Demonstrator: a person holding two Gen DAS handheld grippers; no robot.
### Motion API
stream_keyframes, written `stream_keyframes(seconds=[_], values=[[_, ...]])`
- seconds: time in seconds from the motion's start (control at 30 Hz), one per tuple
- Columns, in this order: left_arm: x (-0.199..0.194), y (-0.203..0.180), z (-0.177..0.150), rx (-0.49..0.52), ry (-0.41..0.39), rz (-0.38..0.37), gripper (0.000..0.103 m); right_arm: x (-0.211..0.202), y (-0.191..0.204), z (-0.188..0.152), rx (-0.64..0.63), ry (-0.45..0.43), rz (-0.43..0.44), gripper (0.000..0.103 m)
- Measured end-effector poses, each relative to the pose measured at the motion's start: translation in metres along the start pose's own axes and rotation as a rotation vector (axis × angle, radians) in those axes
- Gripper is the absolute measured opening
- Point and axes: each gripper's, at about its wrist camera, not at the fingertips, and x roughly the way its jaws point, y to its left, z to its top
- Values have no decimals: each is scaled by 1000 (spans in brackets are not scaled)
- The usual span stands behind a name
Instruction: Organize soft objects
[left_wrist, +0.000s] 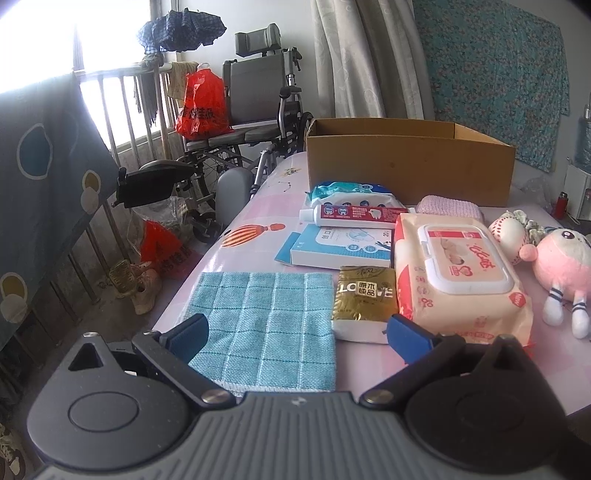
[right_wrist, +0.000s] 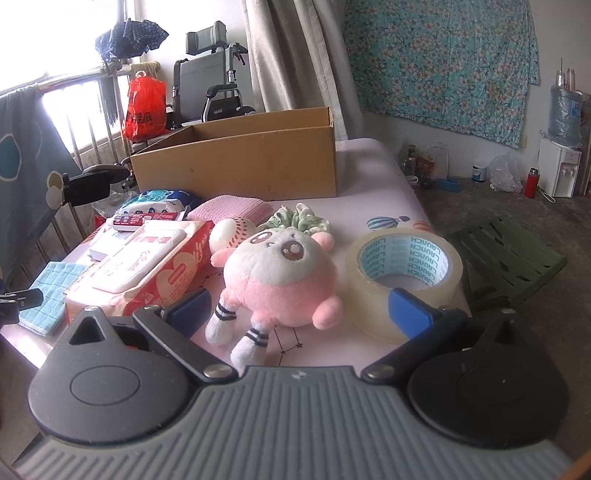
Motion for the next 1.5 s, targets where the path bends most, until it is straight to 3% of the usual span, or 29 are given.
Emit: stream_keyframes(seconds=[0.4,0.9,1.5], values=[[-4,0,-1,6,-7,13,103,-6,-1,2,19,-48,62,102],[-12,3,-5,22,-4,54,103,-7,-2,-1,15,-34,49,102],[-4,9,-8,-25,31,38,103,-7,-2,0,25,-28,56,102]])
